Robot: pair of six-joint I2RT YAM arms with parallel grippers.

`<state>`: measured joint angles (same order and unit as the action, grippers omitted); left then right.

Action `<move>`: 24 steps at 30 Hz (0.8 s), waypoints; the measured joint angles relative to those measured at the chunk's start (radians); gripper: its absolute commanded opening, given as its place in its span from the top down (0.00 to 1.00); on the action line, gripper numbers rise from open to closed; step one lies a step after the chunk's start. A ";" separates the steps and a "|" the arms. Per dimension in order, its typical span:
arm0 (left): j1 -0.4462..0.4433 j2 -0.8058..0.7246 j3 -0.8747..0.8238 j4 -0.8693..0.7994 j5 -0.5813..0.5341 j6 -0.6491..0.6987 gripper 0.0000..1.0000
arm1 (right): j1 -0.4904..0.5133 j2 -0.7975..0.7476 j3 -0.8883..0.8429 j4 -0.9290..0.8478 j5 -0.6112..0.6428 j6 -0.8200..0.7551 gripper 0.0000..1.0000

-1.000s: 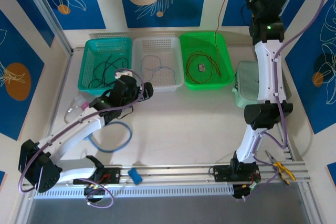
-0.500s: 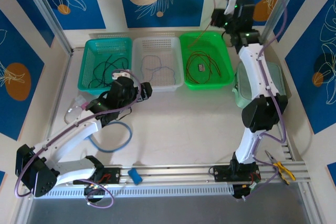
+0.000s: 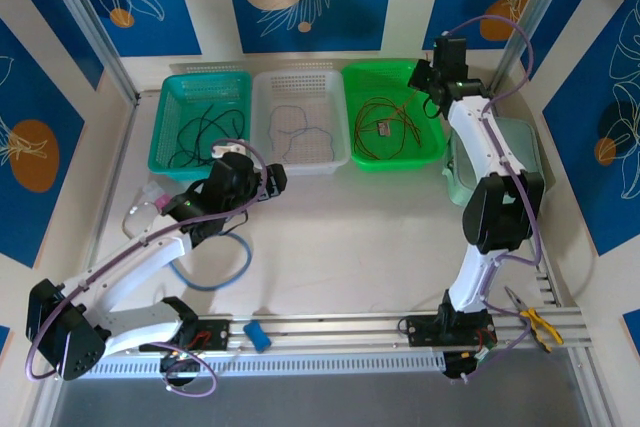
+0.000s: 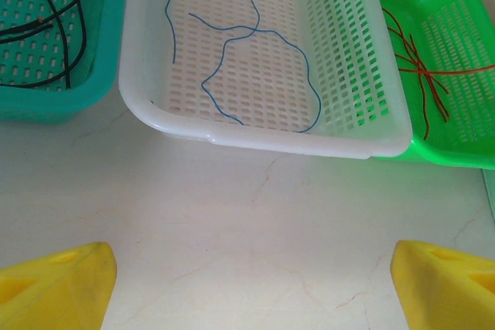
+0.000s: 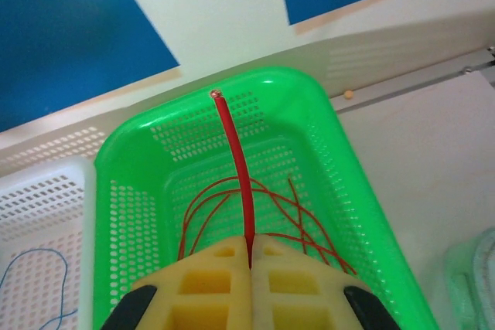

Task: Untangle the cables

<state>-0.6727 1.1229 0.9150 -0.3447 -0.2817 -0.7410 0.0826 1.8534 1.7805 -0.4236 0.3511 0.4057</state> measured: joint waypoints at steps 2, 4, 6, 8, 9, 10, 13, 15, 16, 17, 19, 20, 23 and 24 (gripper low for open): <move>-0.005 0.004 0.000 0.000 -0.001 -0.003 0.09 | -0.011 0.006 0.004 -0.033 -0.013 0.003 1.00; -0.012 0.011 0.000 0.000 -0.004 -0.003 0.08 | -0.014 0.029 0.021 -0.071 -0.034 0.005 1.00; -0.020 0.020 0.000 0.000 -0.007 -0.003 0.08 | -0.011 0.064 0.039 -0.098 -0.051 0.011 1.00; -0.027 0.027 0.000 0.000 -0.008 -0.003 0.08 | -0.009 0.109 0.046 -0.125 -0.070 0.011 1.00; -0.030 0.027 0.000 -0.002 -0.010 -0.003 0.08 | -0.006 0.132 0.051 -0.139 -0.074 0.010 1.00; -0.032 0.026 0.000 -0.002 -0.011 -0.003 0.07 | -0.004 0.163 0.063 -0.161 -0.078 0.010 1.00; -0.035 0.026 0.000 -0.004 -0.015 -0.003 0.07 | 0.003 0.253 0.105 -0.221 -0.082 0.004 1.00; -0.037 0.026 0.000 -0.004 -0.018 -0.003 0.07 | 0.003 0.301 0.129 -0.256 -0.084 0.002 1.00; -0.037 0.026 0.000 -0.005 -0.018 -0.003 0.07 | 0.006 0.322 0.138 -0.273 -0.088 0.002 1.00; -0.039 0.026 0.000 -0.006 -0.019 -0.003 0.06 | 0.008 0.337 0.146 -0.287 -0.090 -0.001 1.00; -0.040 0.026 0.000 -0.009 -0.022 -0.003 0.06 | 0.013 0.354 0.149 -0.304 -0.093 -0.011 1.00; -0.041 0.026 0.000 -0.011 -0.026 -0.003 0.06 | 0.017 0.358 0.149 -0.311 -0.093 -0.017 1.00; -0.042 0.026 0.000 -0.015 -0.032 -0.003 0.06 | 0.033 0.362 0.149 -0.318 -0.093 -0.032 1.00; -0.042 0.026 0.000 -0.015 -0.034 -0.003 0.06 | 0.038 0.363 0.149 -0.319 -0.093 -0.035 1.00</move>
<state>-0.7143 1.1492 0.9150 -0.3595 -0.3153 -0.7437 0.1207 2.2166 1.9297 -0.7422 0.2584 0.3702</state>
